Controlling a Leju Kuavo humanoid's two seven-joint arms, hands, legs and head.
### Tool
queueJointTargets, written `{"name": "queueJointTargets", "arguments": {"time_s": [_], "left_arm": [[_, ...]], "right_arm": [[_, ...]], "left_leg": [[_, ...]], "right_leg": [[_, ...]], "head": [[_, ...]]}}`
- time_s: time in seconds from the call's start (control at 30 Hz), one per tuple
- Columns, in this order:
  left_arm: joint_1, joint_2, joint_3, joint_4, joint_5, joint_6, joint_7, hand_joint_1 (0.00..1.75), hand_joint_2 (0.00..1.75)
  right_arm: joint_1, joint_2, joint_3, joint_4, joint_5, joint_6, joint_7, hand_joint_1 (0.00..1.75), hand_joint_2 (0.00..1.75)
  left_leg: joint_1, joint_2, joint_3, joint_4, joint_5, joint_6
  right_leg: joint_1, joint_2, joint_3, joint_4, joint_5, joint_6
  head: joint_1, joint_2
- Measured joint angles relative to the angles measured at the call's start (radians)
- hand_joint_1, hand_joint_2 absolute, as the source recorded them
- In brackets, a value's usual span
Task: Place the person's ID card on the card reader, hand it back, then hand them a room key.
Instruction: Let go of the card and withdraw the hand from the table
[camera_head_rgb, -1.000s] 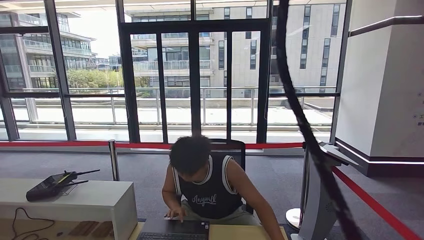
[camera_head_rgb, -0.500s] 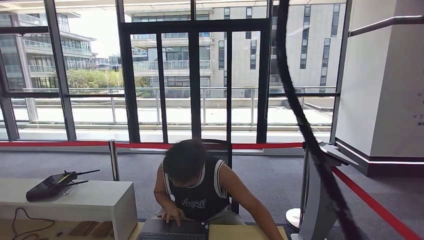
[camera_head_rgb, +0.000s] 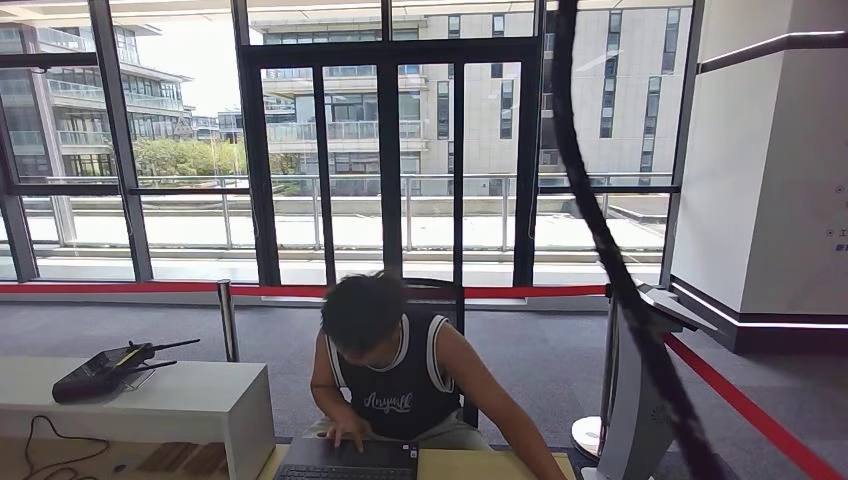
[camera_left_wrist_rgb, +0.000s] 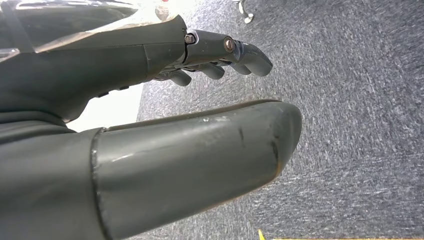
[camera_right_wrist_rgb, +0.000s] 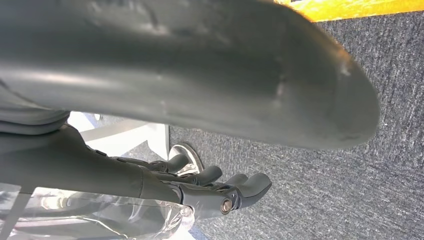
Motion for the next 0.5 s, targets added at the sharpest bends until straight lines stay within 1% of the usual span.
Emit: {"name": "queueJointTargets", "arguments": {"time_s": [0.5], "left_arm": [[0.000,-0.010,0.000,0.000,0.029,0.014,0.001,0.00,0.00]], "right_arm": [[-0.025,0.011,0.000,0.003,0.047,0.014,0.002,0.00,0.00]], "left_leg": [[0.000,0.000,0.000,0.000,0.000,0.000]], "right_leg": [[0.000,0.000,0.001,0.000,0.000,0.000]], "head": [[0.000,0.000]]}}
